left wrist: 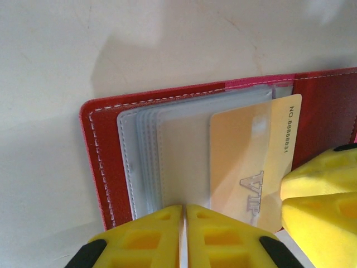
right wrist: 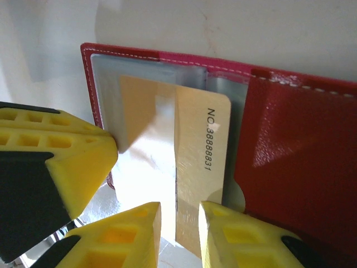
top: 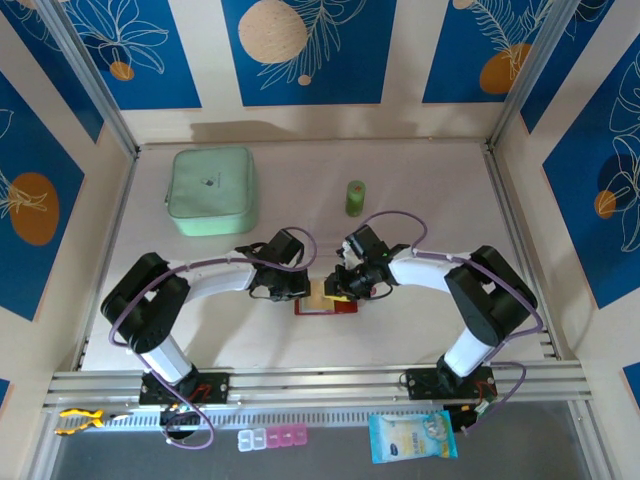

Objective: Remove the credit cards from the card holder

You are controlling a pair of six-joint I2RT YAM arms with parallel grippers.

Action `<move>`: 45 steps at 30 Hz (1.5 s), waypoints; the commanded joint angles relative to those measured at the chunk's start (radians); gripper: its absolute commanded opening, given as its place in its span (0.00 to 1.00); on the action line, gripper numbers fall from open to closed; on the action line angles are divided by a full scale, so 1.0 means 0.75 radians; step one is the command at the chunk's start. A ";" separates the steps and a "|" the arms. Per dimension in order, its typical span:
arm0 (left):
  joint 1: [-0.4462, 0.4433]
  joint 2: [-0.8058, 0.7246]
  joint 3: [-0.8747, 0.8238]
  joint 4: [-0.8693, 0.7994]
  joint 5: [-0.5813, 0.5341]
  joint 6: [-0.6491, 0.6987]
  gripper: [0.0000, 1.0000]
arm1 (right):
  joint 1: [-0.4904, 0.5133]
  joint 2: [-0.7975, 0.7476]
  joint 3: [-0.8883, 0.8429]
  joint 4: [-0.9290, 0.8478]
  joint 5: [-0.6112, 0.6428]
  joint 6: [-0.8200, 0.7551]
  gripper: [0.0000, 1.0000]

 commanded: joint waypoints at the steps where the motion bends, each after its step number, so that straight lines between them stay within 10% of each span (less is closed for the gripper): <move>1: 0.010 -0.016 -0.005 -0.062 -0.018 0.015 0.11 | -0.004 -0.052 0.029 -0.063 0.001 -0.013 0.26; 45: -0.046 0.067 0.055 -0.128 0.013 0.027 0.11 | -0.103 0.084 -0.115 0.261 -0.227 0.051 0.18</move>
